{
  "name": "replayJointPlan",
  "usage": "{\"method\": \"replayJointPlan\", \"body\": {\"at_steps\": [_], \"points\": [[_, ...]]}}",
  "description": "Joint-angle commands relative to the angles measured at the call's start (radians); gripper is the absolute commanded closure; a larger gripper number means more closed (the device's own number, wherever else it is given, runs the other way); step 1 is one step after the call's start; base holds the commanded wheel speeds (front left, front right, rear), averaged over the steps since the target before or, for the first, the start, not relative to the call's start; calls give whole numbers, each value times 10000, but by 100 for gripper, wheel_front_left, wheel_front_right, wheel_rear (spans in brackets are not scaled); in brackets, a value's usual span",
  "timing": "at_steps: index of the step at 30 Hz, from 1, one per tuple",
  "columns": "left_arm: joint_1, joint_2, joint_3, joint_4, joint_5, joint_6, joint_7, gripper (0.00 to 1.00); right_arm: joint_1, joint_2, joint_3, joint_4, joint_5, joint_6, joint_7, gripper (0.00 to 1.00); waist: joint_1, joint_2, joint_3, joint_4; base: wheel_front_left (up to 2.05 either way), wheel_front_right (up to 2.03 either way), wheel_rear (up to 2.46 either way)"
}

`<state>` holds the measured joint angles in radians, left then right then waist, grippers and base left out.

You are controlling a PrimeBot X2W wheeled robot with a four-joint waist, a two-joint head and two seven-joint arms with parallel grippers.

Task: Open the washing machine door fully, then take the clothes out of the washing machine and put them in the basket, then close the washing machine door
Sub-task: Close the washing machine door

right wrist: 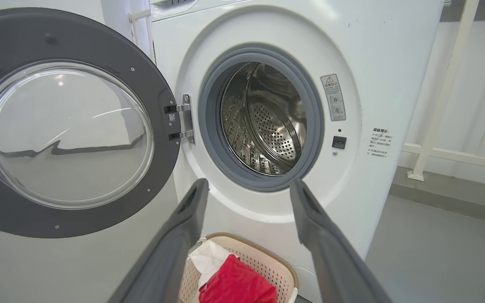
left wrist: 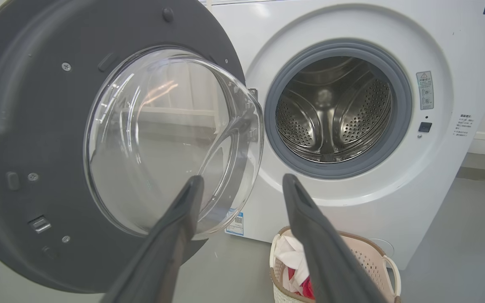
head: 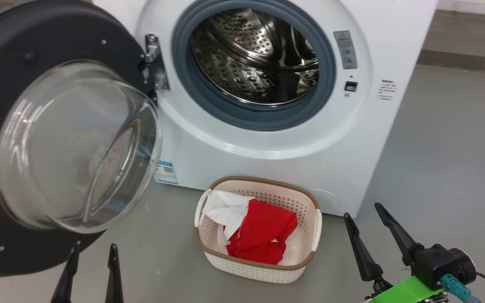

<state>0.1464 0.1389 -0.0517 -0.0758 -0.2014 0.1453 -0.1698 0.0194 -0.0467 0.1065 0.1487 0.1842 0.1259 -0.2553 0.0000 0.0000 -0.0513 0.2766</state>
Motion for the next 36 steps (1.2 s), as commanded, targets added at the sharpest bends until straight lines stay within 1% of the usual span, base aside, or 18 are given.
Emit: {"method": "replayJointPlan", "body": {"at_steps": [1,6,10,19,26,28,30,31,36], "points": [[-223,140,347,-339,85,72,16,0,-138,-35,218,-264,80,48,-59,0,0,0,-65,436,0,0,0],[-170,243,344,-464,177,167,148,0,-94,-35,235,-268,141,48,-61,0,0,0,-115,924,0,0,0],[-141,297,392,-582,207,262,191,0,-109,-35,239,-261,178,48,-62,0,0,0,-121,1171,0,0,0],[-67,315,435,-746,227,452,193,0,-104,-35,304,-274,198,48,-63,0,0,0,-99,1454,0,0,0],[-60,331,488,-824,184,556,165,0,-116,-35,362,-280,202,48,-64,0,0,0,-64,1481,0,0,0],[-49,282,490,-845,-3,480,168,0,-114,-35,377,-271,212,48,-64,0,0,0,-67,1466,0,0,0],[-43,233,546,-871,-183,455,167,64,-116,-35,379,-255,222,48,-64,0,0,0,-67,1448,0,0,0],[-63,198,586,-916,-296,435,129,100,-119,-35,378,-249,221,48,-64,0,0,0,-66,1436,0,0,0],[-326,101,938,-1365,-974,206,-284,100,-80,-35,339,-243,209,48,-64,0,0,0,-85,1409,0,0,0]]}}
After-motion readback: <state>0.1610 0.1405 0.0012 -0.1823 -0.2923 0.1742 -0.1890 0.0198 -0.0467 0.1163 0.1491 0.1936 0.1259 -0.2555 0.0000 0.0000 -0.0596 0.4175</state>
